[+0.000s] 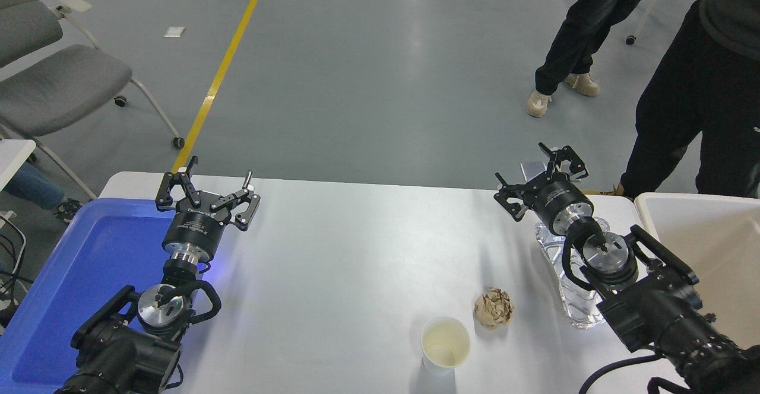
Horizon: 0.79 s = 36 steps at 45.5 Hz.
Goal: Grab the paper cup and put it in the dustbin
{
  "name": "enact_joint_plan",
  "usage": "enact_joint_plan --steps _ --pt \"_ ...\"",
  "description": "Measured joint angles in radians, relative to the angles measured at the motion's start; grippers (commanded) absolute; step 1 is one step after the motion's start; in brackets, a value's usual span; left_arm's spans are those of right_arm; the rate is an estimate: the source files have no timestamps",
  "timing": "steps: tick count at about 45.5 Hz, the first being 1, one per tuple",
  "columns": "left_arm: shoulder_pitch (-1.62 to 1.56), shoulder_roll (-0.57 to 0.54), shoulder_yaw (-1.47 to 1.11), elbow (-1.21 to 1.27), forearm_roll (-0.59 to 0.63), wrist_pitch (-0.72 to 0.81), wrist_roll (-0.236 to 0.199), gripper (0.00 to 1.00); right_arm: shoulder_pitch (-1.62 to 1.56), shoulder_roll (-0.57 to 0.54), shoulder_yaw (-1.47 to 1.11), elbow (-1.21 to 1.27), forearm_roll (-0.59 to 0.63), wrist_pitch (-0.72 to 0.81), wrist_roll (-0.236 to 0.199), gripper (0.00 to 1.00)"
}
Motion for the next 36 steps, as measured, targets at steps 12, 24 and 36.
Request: enact_joint_plan --steps 12,24,36 --pt "0.0 0.0 0.0 0.0 0.0 0.0 0.0 0.99 0.001 0.0 0.0 0.001 -0.001 -0.001 0.0 1.0" --pt "0.0 0.001 0.005 0.0 0.0 0.0 0.0 0.99 0.007 -0.001 -0.027 0.002 -0.012 -0.004 -0.001 1.0" --pt "0.0 0.001 0.006 0.0 0.001 0.0 0.0 0.99 0.043 -0.04 -0.116 0.008 -0.036 -0.005 -0.001 1.0"
